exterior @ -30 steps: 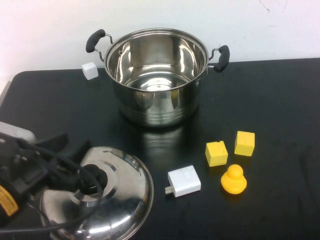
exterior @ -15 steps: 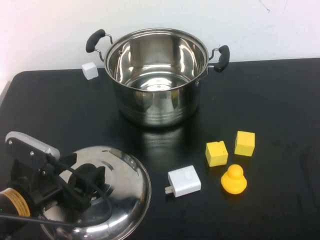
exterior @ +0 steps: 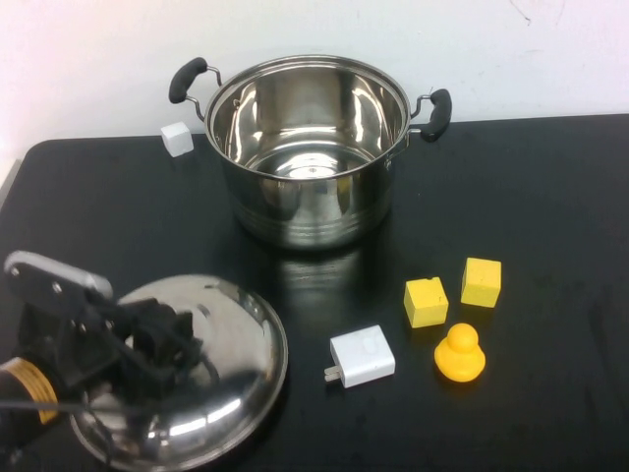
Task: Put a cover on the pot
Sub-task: Pick up the pot lid, then place the pot lid on the pot
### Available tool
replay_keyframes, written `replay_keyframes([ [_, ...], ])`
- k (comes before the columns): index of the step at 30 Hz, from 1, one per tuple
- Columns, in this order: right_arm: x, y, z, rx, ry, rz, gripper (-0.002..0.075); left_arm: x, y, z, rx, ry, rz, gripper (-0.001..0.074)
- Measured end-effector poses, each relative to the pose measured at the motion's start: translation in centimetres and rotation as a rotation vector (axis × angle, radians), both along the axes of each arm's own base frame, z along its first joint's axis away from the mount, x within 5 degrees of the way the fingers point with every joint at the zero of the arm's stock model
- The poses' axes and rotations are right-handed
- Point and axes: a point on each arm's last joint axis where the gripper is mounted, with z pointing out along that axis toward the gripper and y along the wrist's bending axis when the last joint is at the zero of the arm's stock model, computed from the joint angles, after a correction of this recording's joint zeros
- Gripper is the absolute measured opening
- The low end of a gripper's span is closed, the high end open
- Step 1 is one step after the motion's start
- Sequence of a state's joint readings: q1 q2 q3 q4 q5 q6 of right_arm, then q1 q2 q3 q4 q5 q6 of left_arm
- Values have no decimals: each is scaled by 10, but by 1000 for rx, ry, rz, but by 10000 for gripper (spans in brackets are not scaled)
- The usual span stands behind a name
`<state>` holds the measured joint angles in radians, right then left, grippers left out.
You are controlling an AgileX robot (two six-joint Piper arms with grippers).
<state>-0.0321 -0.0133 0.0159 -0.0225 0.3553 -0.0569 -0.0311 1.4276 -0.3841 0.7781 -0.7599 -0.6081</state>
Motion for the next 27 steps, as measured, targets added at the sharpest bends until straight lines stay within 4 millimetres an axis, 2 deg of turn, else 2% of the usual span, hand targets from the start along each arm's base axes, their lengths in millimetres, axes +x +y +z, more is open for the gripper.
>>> replay_keyframes([
  [2, 0, 0, 0, 0, 0, 0, -2, 4, 2, 9, -18, 5, 35, 319],
  [5, 0, 0, 0, 0, 0, 0, -2, 11, 6, 34, 0, -19, 83, 319],
  [11, 0, 0, 0, 0, 0, 0, -2, 27, 13, 111, -23, -122, 179, 319],
  [15, 0, 0, 0, 0, 0, 0, -2, 40, 7, 162, -43, -210, 113, 319],
  [19, 0, 0, 0, 0, 0, 0, -2, 67, -5, 201, -101, -234, -9, 319],
  [23, 0, 0, 0, 0, 0, 0, -2, 108, -22, 217, -105, -223, -79, 319],
  [27, 0, 0, 0, 0, 0, 0, -2, 144, -55, 215, -27, -241, -141, 319],
])
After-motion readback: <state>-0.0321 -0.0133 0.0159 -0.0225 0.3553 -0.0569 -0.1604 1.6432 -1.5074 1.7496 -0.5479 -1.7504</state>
